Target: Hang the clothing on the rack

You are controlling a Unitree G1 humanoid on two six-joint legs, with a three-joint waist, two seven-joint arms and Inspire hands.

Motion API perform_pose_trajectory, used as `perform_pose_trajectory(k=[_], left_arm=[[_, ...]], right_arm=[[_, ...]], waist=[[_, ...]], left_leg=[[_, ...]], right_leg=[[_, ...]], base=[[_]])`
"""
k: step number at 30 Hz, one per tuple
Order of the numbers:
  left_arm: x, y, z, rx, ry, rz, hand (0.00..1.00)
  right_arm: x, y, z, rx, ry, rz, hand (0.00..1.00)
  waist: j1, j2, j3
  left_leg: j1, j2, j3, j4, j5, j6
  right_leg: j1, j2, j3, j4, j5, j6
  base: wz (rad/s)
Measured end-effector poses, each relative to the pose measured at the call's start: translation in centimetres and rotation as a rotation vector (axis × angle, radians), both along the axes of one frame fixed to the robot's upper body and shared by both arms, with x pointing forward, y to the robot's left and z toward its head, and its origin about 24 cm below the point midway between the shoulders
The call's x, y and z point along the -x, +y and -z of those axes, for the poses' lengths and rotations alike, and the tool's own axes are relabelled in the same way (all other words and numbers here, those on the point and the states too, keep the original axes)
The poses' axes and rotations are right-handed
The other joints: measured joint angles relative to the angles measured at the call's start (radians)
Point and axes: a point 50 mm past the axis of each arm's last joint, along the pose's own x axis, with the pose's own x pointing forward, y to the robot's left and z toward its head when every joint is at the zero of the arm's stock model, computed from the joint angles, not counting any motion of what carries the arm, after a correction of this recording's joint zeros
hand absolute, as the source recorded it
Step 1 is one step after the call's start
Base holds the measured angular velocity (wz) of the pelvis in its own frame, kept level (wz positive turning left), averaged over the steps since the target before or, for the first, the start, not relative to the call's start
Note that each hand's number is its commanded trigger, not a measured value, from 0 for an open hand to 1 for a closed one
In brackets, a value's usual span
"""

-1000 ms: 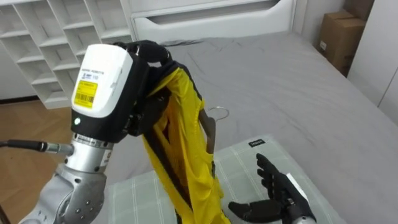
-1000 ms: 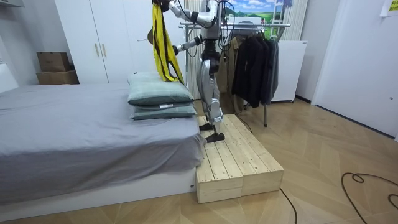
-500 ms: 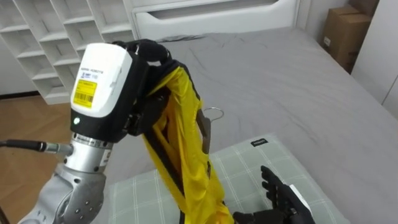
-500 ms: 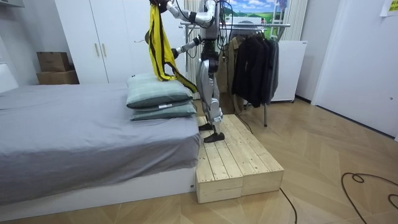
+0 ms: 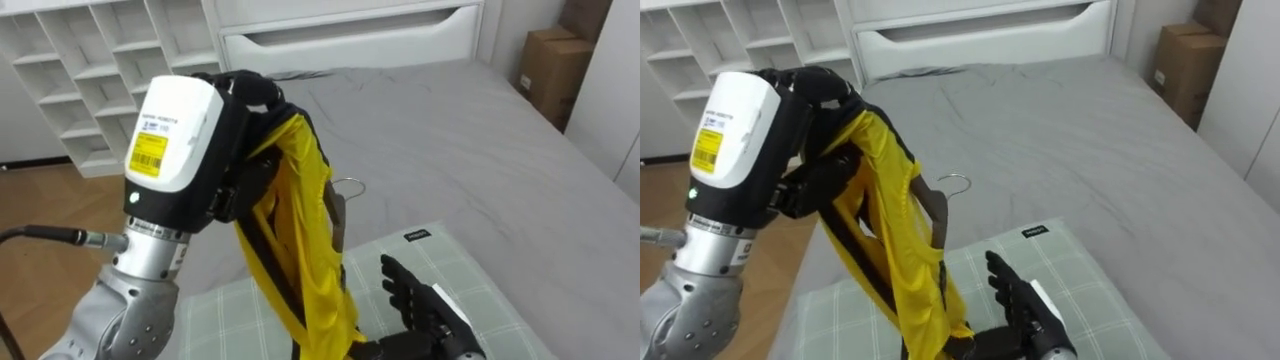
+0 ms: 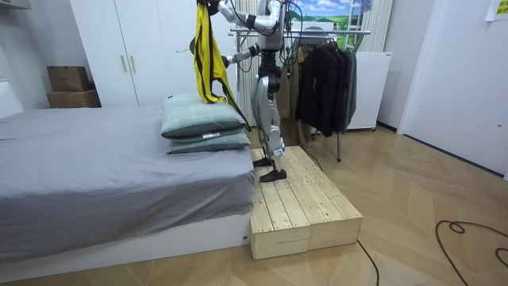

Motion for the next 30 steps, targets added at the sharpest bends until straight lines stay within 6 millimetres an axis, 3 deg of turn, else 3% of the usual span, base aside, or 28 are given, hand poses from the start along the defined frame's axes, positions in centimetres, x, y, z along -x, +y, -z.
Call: perform_pose_trajectory(k=[9,14,20,30], left_arm=[[0.0,-0.2,0.0,0.013,0.003,0.002,1.00],[0.0,-0.1,0.0,0.015,-0.005,-0.002,1.00],[0.0,0.0,-0.2,-0.003,-0.033,-0.009,1.00],[0.2,-0.4,0.0,-0.004,-0.050,0.011,1.00]], right_arm=[[0.0,1.4,-1.1,-0.130,-0.020,-0.075,0.00],[0.0,2.5,-2.2,-0.179,-0.055,-0.140,0.00],[0.3,3.0,-2.1,-0.277,-0.021,-0.142,0.00],[0.5,3.1,-2.0,-0.384,0.018,-0.132,0.00]], waist=[[0.016,-0.002,0.0007],[0.023,-0.013,0.0025],[0.028,-0.034,0.0063],[0.030,-0.038,0.0075]], left_leg=[[0.001,0.001,0.000,0.000,0.000,0.000],[-0.001,0.001,0.001,-0.002,0.000,0.000],[-0.001,0.001,0.002,-0.003,0.000,0.000],[0.000,0.001,0.002,-0.006,-0.001,0.001]], right_leg=[[0.002,-0.003,-0.005,0.001,0.000,0.000],[0.000,-0.003,-0.005,-0.001,0.000,0.001],[0.000,-0.002,-0.003,-0.001,0.000,0.001],[0.001,-0.002,-0.003,-0.001,0.001,0.001]], base=[[0.00],[0.00],[0.00],[0.00]])
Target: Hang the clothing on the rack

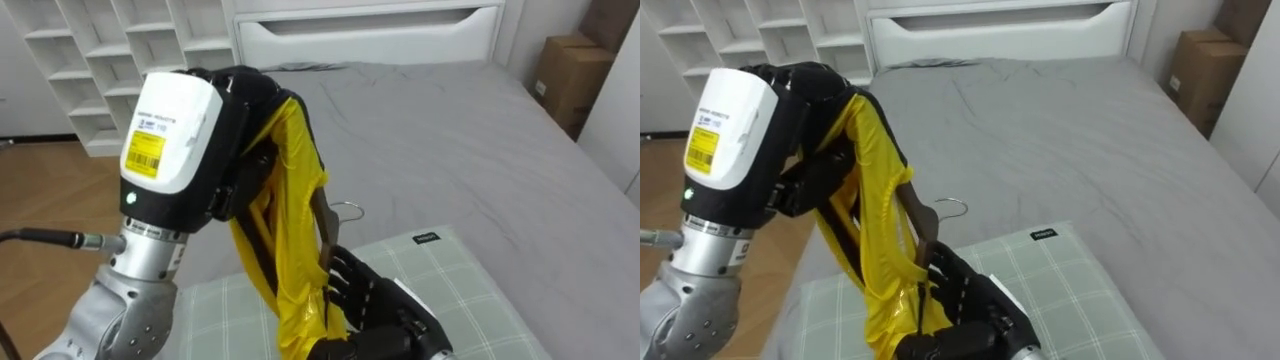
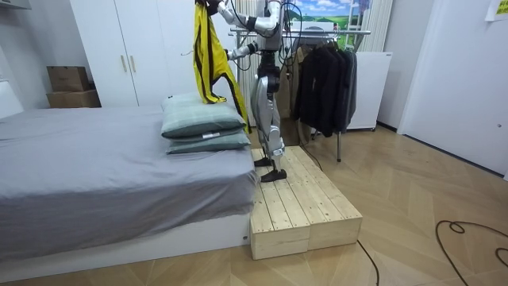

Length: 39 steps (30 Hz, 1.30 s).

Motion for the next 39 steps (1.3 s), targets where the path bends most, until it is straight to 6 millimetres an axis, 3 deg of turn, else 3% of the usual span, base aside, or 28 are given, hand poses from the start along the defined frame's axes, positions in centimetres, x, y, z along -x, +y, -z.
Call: perform_pose_trajectory(k=[12,17,28,37,38,39], left_arm=[[0.0,-0.8,0.7,0.000,0.035,0.007,1.00],[0.0,-1.3,1.1,-0.004,0.058,0.012,1.00],[-0.1,-1.3,1.2,-0.017,0.070,-0.013,1.00],[-0.4,-1.7,1.2,-0.023,0.101,-0.008,1.00],[-0.4,-1.8,1.2,-0.023,0.104,-0.006,1.00],[-0.4,-1.8,1.2,-0.023,0.106,-0.006,1.00]], right_arm=[[0.5,0.4,0.8,-0.064,0.093,-0.007,0.00],[1.5,1.6,1.7,-0.157,0.189,-0.023,0.00],[2.6,2.5,3.5,-0.384,0.377,0.060,0.00],[2.9,2.2,4.3,-0.394,0.413,0.089,0.00],[2.9,2.2,4.3,-0.396,0.414,0.091,0.30],[2.9,2.2,4.3,-0.400,0.416,0.092,0.51]], waist=[[0.002,0.000,0.0003],[0.003,0.003,0.0003],[0.023,0.047,0.0035],[0.022,0.048,0.0039],[0.022,0.048,0.0039],[0.023,0.048,0.0039]], left_leg=[[-0.001,-0.002,0.000,-0.003,0.000,0.000],[-0.001,-0.002,0.000,-0.004,-0.003,0.000],[-0.004,0.002,-0.002,-0.004,-0.009,0.002],[-0.005,-0.001,-0.004,-0.010,-0.009,0.002],[-0.005,-0.002,-0.003,-0.010,-0.009,0.002],[-0.005,-0.002,-0.003,-0.010,-0.009,0.002]], right_leg=[[-0.002,0.001,0.000,-0.002,0.000,0.000],[-0.003,0.003,0.002,-0.002,0.000,0.000],[-0.002,0.002,-0.005,0.000,0.000,0.000],[-0.002,0.002,-0.011,-0.003,-0.001,0.002],[-0.002,0.002,-0.011,-0.004,-0.001,0.002],[-0.002,0.001,-0.011,-0.004,-0.001,0.002]], base=[[0.00],[0.00],[0.01],[0.00],[0.00],[0.00]])
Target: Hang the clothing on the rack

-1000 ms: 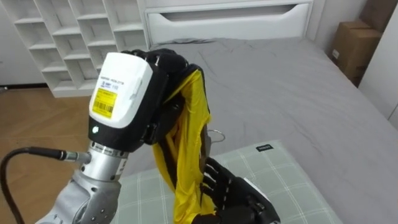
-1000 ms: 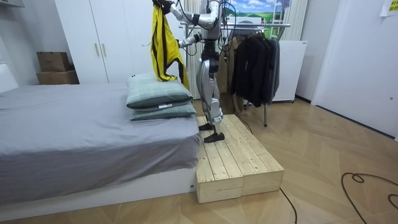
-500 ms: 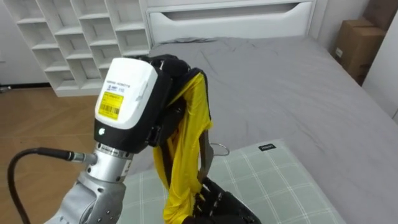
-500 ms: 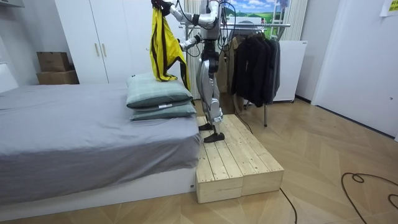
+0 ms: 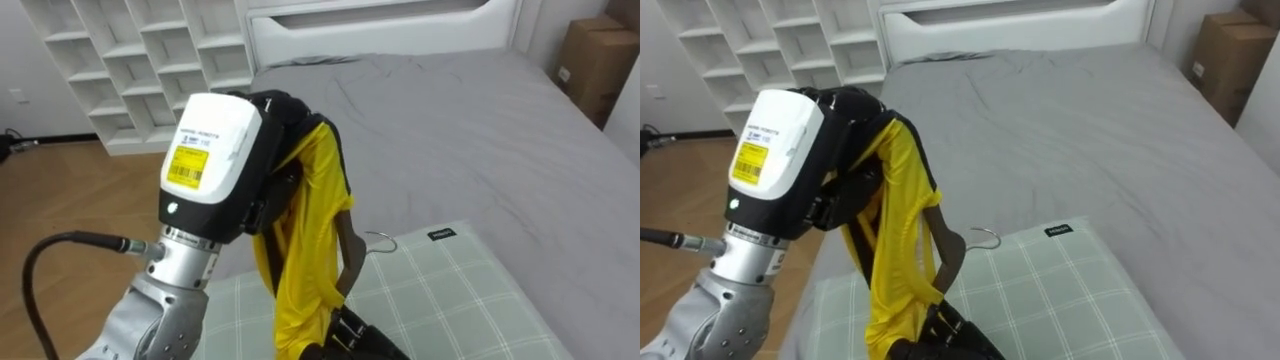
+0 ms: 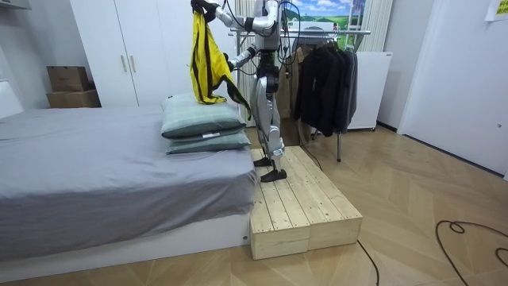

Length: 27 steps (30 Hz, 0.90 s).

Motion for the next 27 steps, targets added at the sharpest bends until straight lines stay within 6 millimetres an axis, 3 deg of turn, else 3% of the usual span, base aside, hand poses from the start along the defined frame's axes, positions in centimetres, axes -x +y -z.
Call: perform_pose_trajectory(k=[1,2,13,27], left_arm=[[0.0,0.0,0.0,-0.001,0.002,0.001,1.00],[-0.1,-0.1,-0.1,-0.004,0.002,0.003,1.00],[-0.5,-0.4,-1.1,-0.012,-0.023,0.015,1.00],[-0.4,-0.9,-0.9,-0.019,-0.014,0.035,1.00]], right_arm=[[0.0,0.0,0.0,-0.004,0.002,0.003,0.95],[0.0,0.0,0.0,-0.008,0.004,0.006,1.00],[0.0,0.0,0.0,-0.010,0.005,0.006,1.00],[0.1,-0.1,0.2,-0.003,0.013,0.006,1.00]], waist=[[0.001,0.000,0.0000],[0.002,0.000,0.0000],[0.002,0.000,0.0000],[0.001,0.002,0.0010]], left_leg=[[0.000,0.000,0.000,0.000,0.000,0.000],[-0.001,-0.001,0.000,0.000,0.000,0.000],[0.000,-0.004,0.000,0.000,0.000,0.000],[-0.001,-0.004,0.000,0.000,0.000,0.000]], right_leg=[[0.000,0.000,0.000,0.000,-0.001,0.001],[-0.001,0.000,0.004,0.000,-0.001,0.002],[-0.001,0.000,0.009,-0.001,-0.003,0.005],[-0.001,0.001,0.009,-0.001,-0.003,0.005]], base=[[0.00],[0.00],[0.00],[0.00]])
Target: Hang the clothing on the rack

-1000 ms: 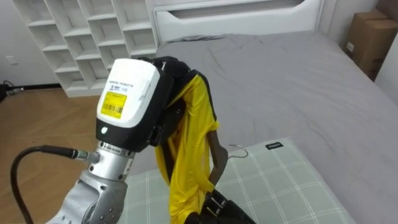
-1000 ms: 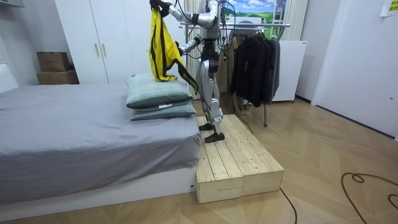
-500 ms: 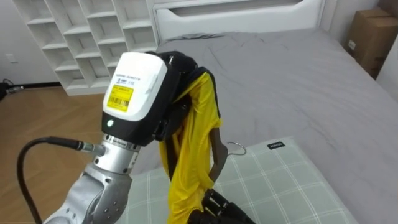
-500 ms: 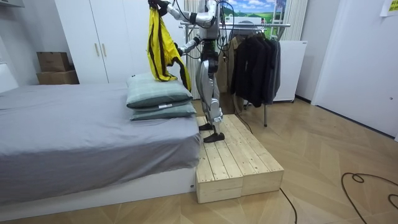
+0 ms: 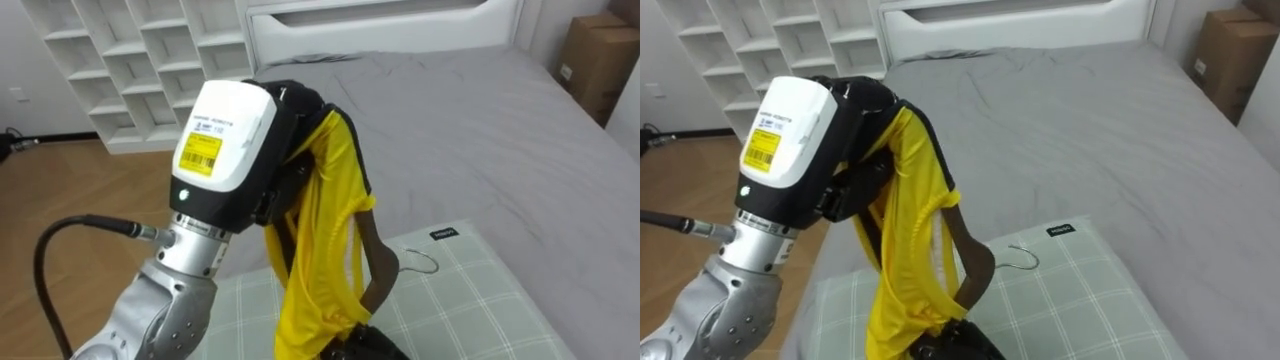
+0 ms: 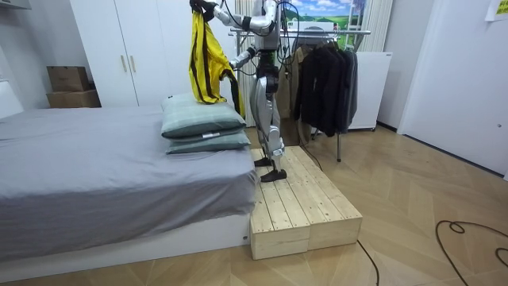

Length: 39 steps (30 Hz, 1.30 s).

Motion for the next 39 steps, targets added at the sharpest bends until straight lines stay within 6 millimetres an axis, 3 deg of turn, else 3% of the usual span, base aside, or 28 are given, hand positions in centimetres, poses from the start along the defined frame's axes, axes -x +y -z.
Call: perform_pose_trajectory(k=[12,21,25,39], left_arm=[[-0.1,-0.2,0.5,-0.010,0.019,0.005,1.00],[-0.1,-0.2,1.0,-0.033,0.020,0.003,1.00],[-0.3,0.1,2.1,-0.042,0.045,0.003,1.00],[-0.3,0.5,2.1,-0.040,0.035,-0.010,1.00]], right_arm=[[0.0,-0.4,0.2,0.039,-0.006,-0.003,1.00],[-1.3,-2.9,-0.1,0.256,-0.080,0.040,1.00],[-1.5,-3.9,-0.1,0.412,-0.122,0.022,1.00],[-4.2,-7.7,-3.9,0.773,-0.328,0.163,1.00]], waist=[[-0.007,-0.001,0.0007],[-0.012,-0.003,0.0011],[-0.019,-0.002,0.0009],[-0.033,-0.009,-0.0112]], left_leg=[[0.004,0.001,0.000,0.000,0.000,0.000],[0.005,-0.002,0.001,0.002,0.000,0.000],[0.003,0.000,0.003,0.002,0.000,0.000],[0.007,-0.001,0.004,0.009,0.000,0.000]], right_leg=[[0.004,0.000,-0.001,0.001,0.000,0.000],[0.003,0.001,-0.001,0.000,0.000,0.001],[0.002,-0.003,0.003,0.001,-0.001,0.001],[0.001,-0.008,0.003,0.006,-0.002,0.003]], base=[[0.00],[0.00],[0.00],[0.00]])
